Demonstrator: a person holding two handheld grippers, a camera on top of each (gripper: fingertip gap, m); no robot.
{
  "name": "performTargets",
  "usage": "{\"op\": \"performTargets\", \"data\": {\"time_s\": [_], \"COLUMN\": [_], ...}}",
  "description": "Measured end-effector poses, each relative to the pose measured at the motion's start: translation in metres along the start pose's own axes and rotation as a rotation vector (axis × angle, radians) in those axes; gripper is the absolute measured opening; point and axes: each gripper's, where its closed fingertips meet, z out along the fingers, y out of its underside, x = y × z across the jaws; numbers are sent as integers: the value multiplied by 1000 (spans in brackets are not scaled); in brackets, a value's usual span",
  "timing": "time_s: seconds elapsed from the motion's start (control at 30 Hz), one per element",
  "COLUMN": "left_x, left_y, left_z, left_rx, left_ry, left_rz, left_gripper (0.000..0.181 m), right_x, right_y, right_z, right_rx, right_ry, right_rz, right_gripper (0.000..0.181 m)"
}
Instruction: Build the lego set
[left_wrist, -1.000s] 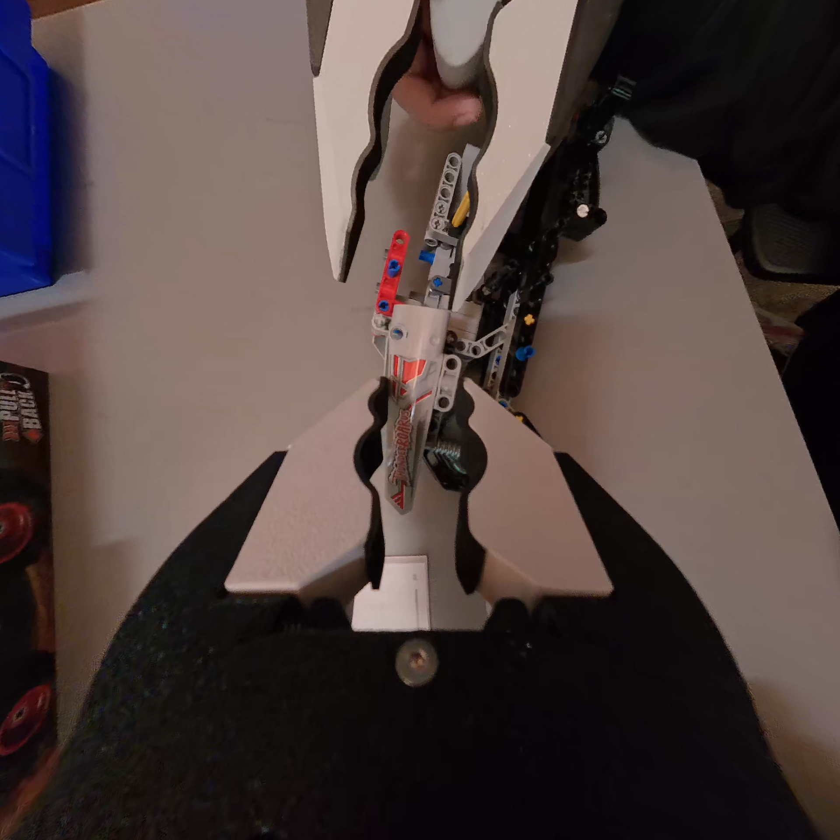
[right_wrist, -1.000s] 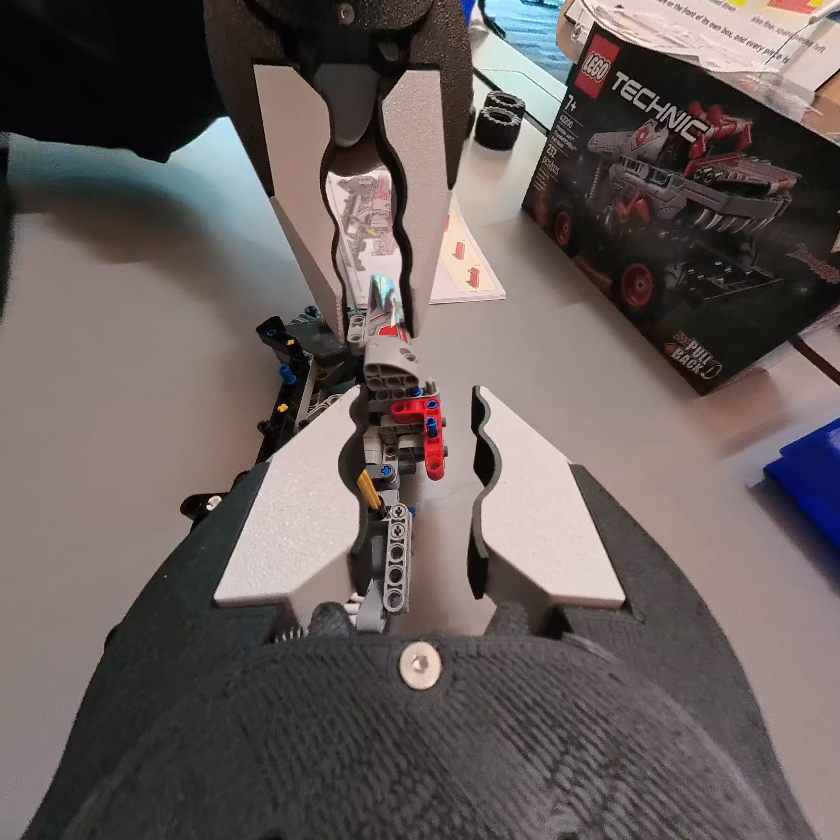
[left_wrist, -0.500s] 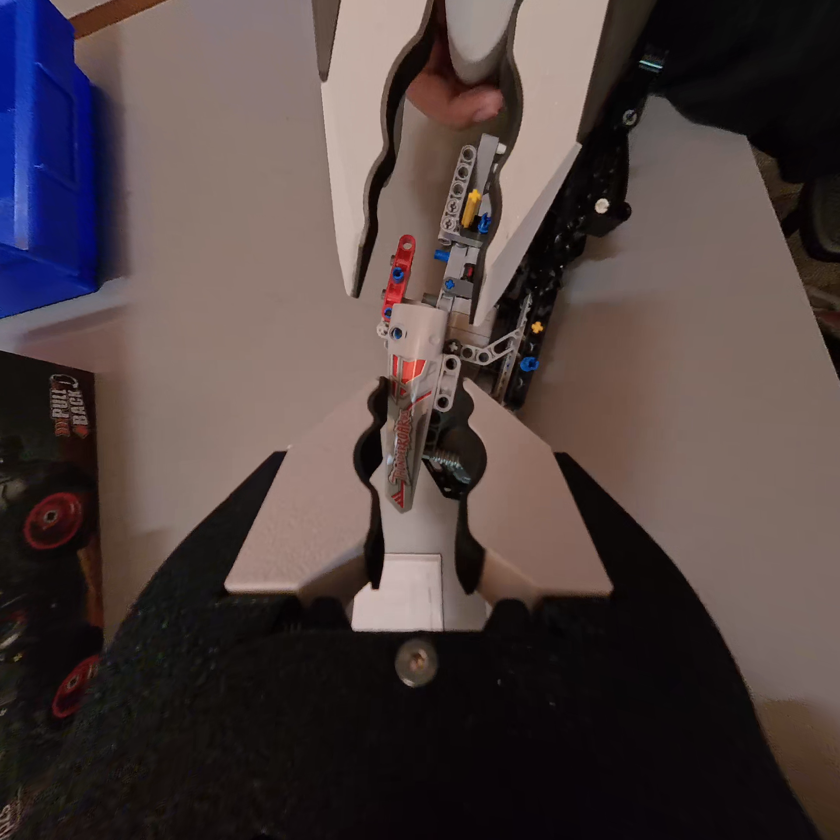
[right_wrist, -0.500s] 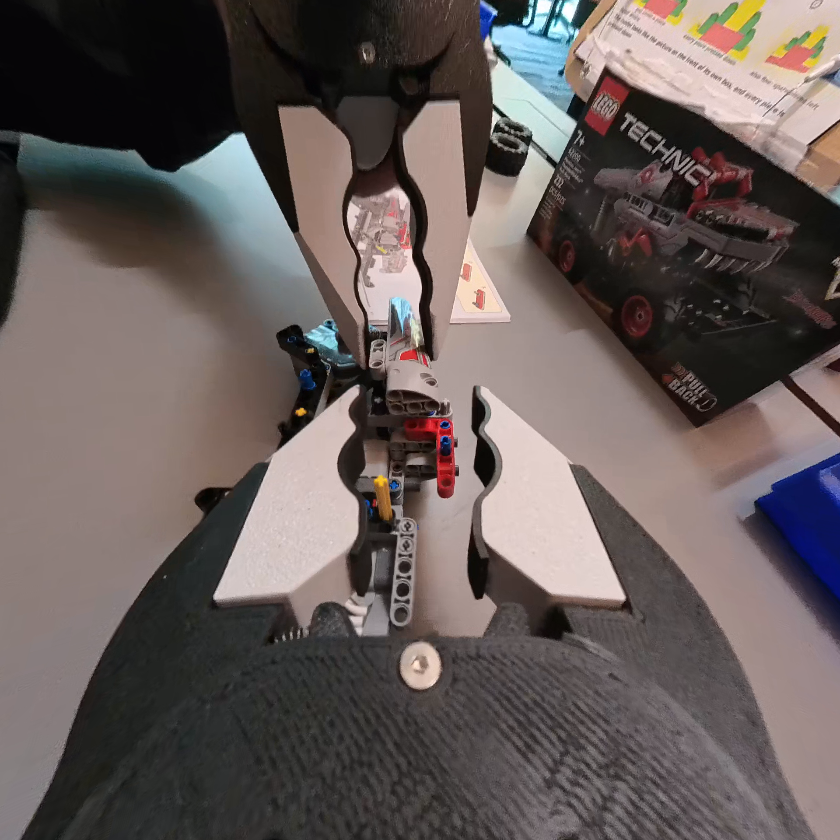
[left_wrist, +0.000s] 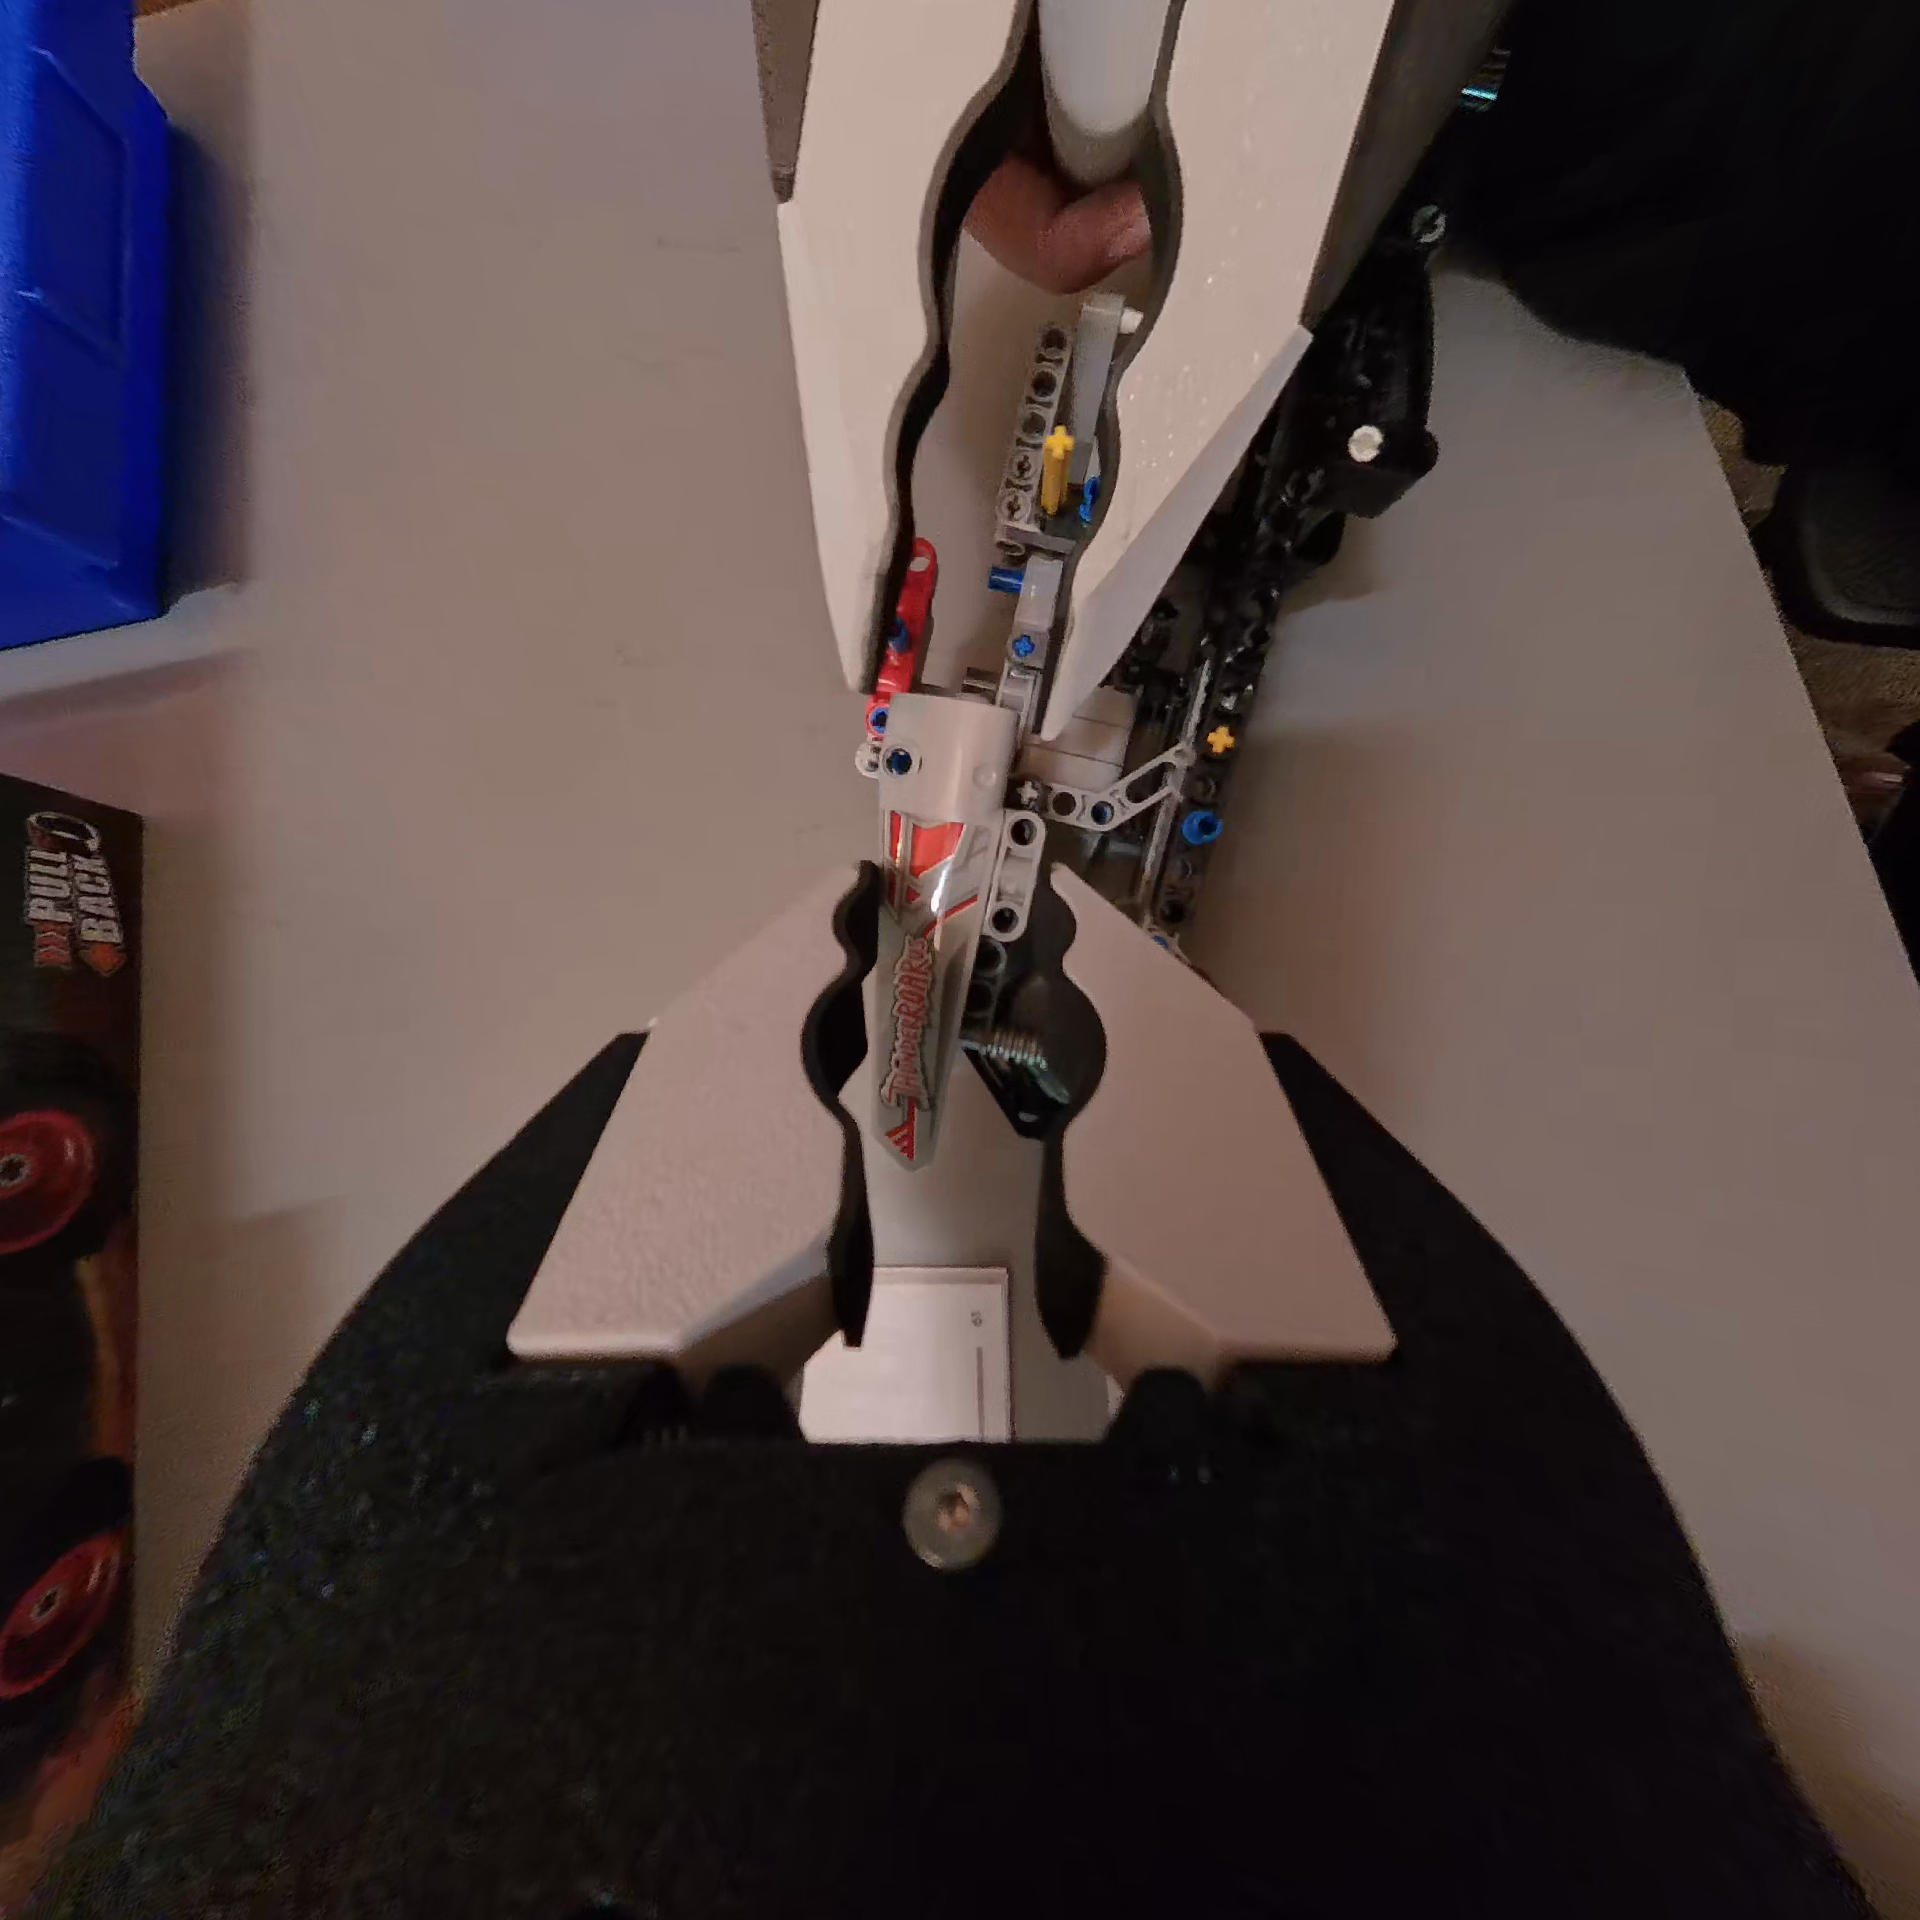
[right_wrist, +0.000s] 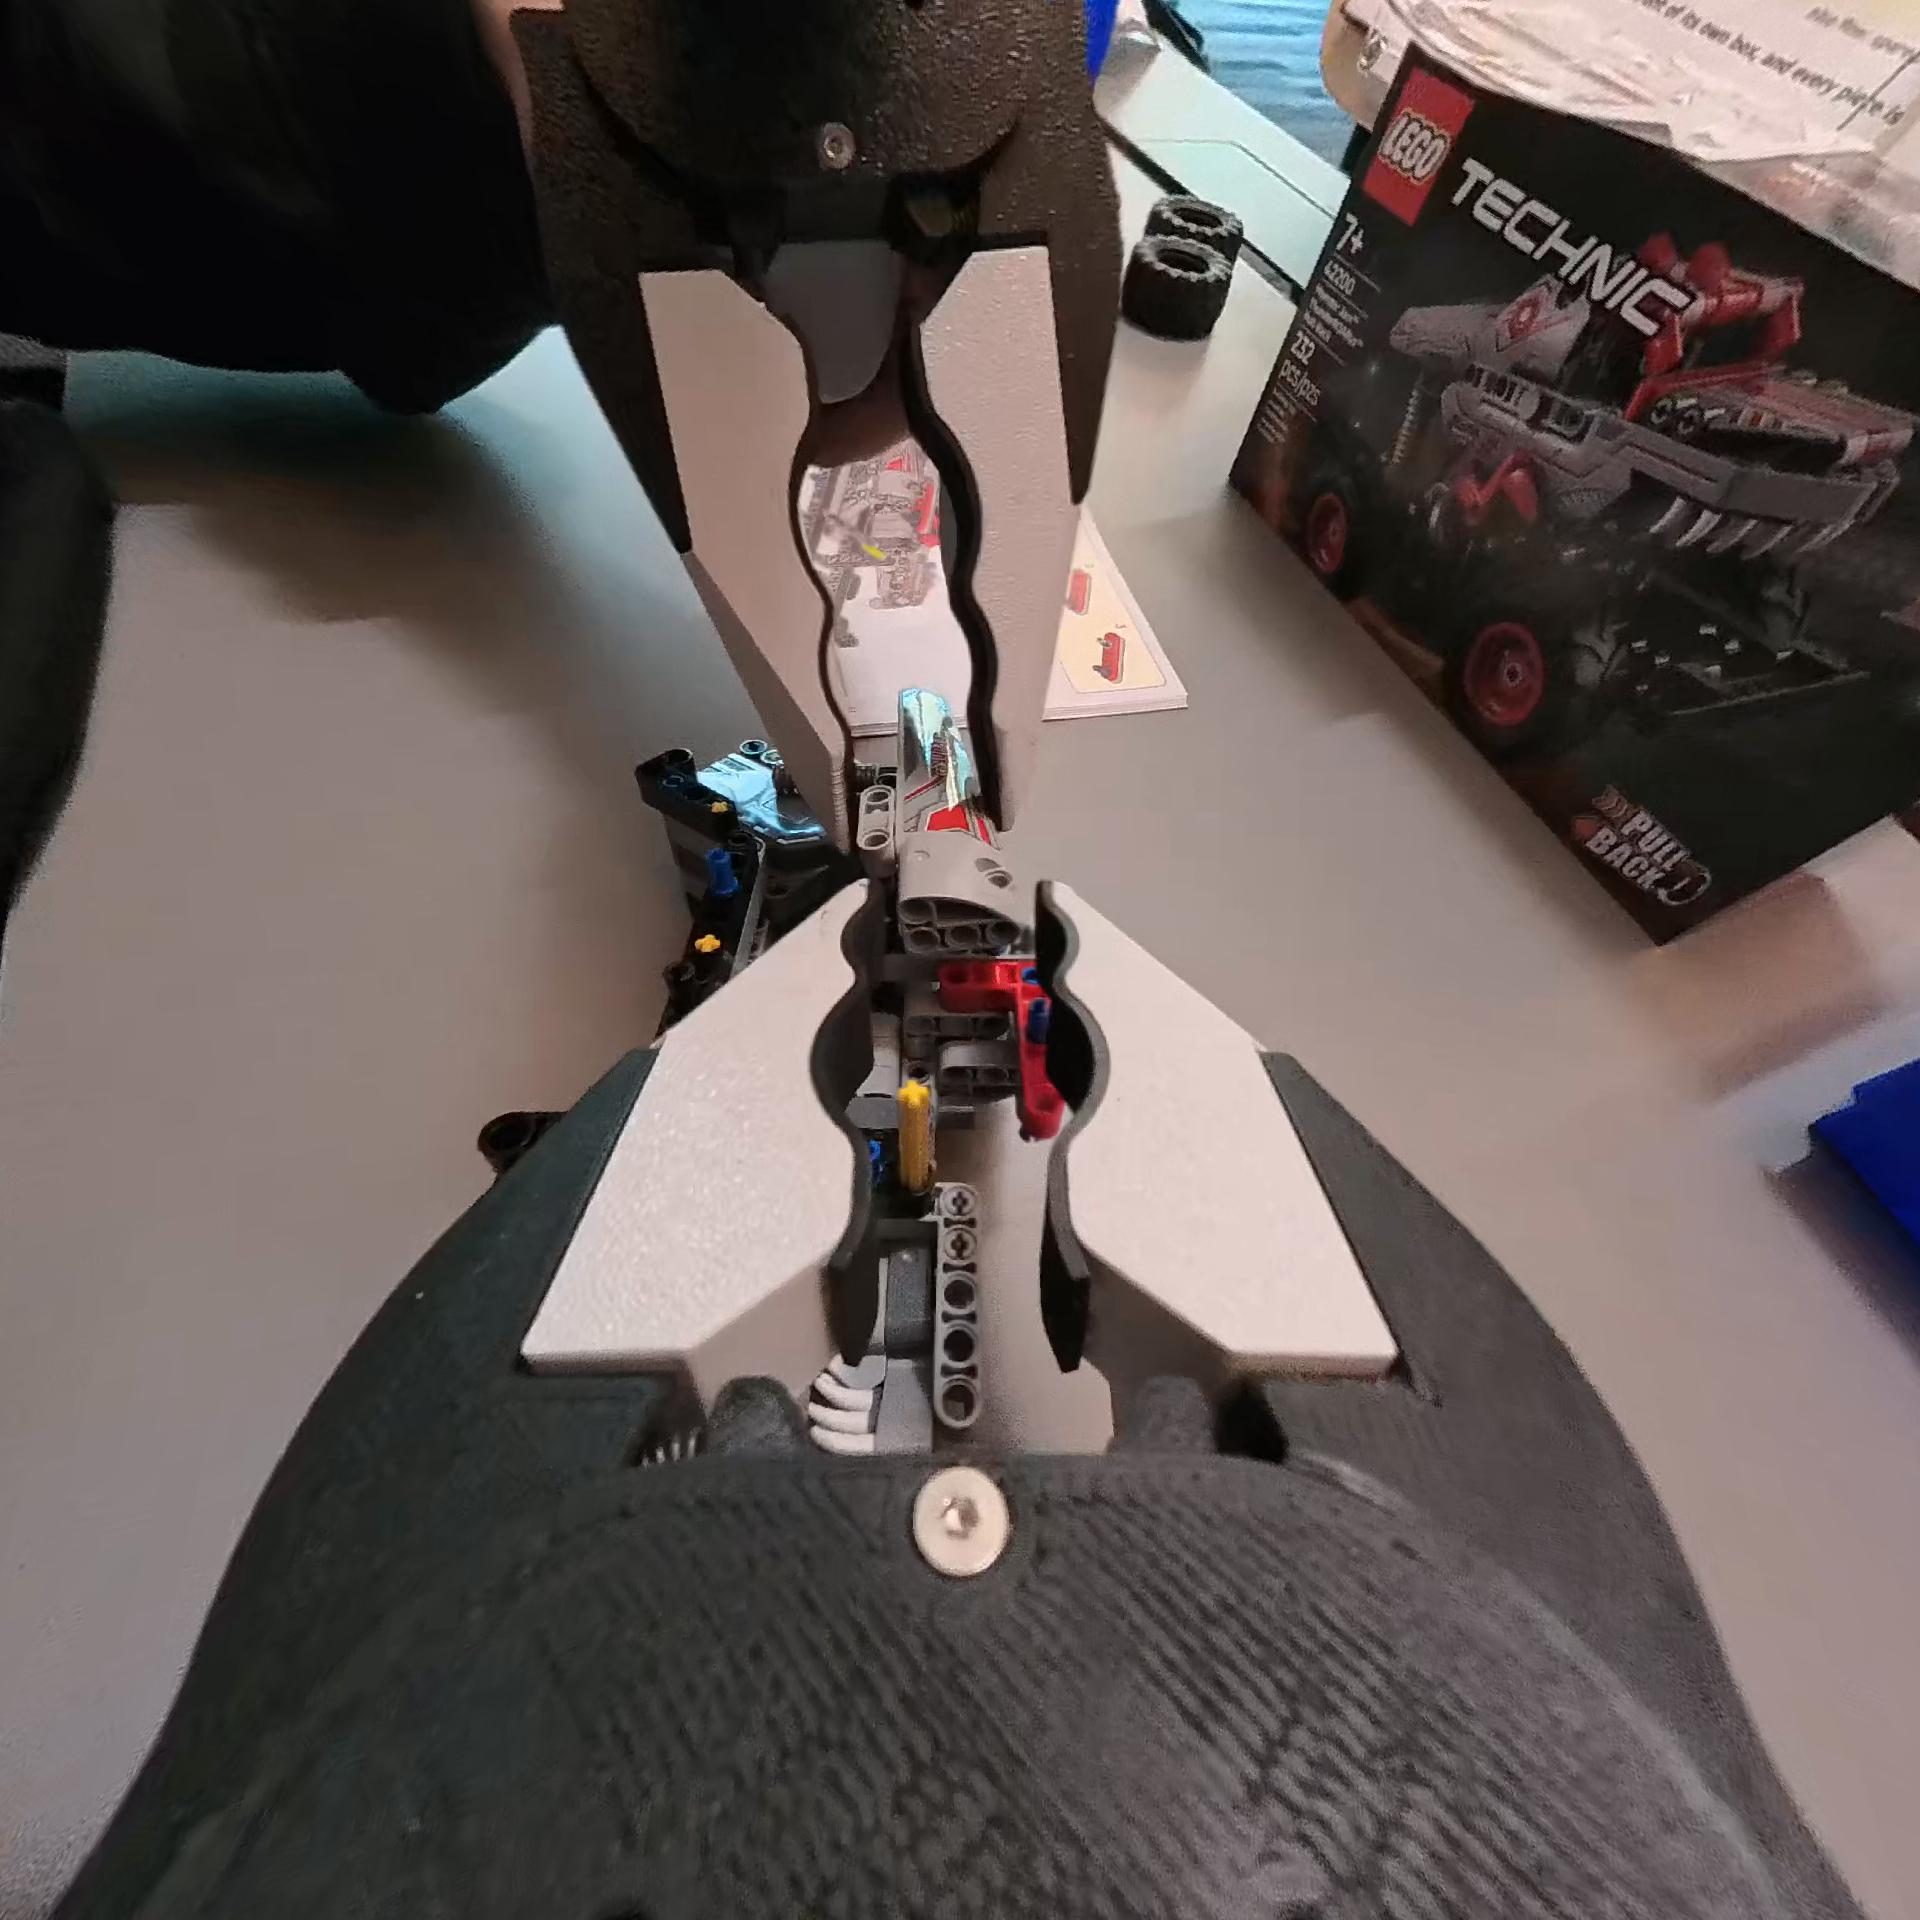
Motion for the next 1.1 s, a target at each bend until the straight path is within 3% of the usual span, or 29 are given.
{"op": "performTargets", "data": {"time_s": [0.13,0.23,0.37,0.6,1.1], "left_x": [-1,-3,-5,-5,4], "left_y": [0,-1,-1,-2,-4], "left_z": [0,2,3,6,3], "left_rx": [12,29,48,66,161], "left_ry": [14,16,30,23,253], "left_rz": [-24,-40,-79,-87,-277], "left_gripper": [27,27,27,27,27], "right_x": [-5,0,5,5,-2], "right_y": [-4,1,6,13,19], "right_z": [3,4,5,7,8], "right_rx": [17,-20,-61,-101,-48], "right_ry": [-93,-85,-54,-99,-184], "right_rz": [72,89,81,116,188], "right_gripper": [32,19,29,26,22]}}
